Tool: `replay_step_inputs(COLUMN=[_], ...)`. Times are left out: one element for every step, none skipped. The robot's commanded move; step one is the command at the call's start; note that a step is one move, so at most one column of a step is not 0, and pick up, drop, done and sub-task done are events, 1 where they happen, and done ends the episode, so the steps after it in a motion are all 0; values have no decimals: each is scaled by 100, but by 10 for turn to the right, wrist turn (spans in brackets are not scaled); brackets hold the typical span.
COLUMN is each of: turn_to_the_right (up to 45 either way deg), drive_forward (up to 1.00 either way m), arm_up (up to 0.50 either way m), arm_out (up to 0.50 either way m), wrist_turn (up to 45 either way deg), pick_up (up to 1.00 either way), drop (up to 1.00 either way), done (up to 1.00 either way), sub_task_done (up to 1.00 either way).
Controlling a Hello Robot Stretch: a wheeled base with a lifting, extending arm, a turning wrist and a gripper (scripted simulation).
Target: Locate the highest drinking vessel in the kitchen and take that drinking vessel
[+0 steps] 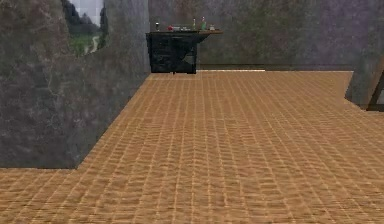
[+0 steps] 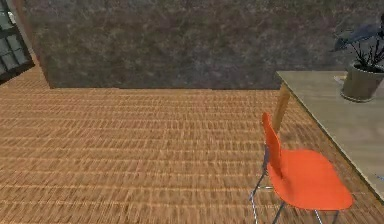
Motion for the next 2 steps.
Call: replay_step_inputs(turn_to_the_right=[0,0], drive_forward=[100,100], arm_up=[0,0], arm_out=[0,0], wrist_turn=[0,0], pick_up=[0,0], drop=[0,0], done=[0,0], sub_task_done=[0,0])
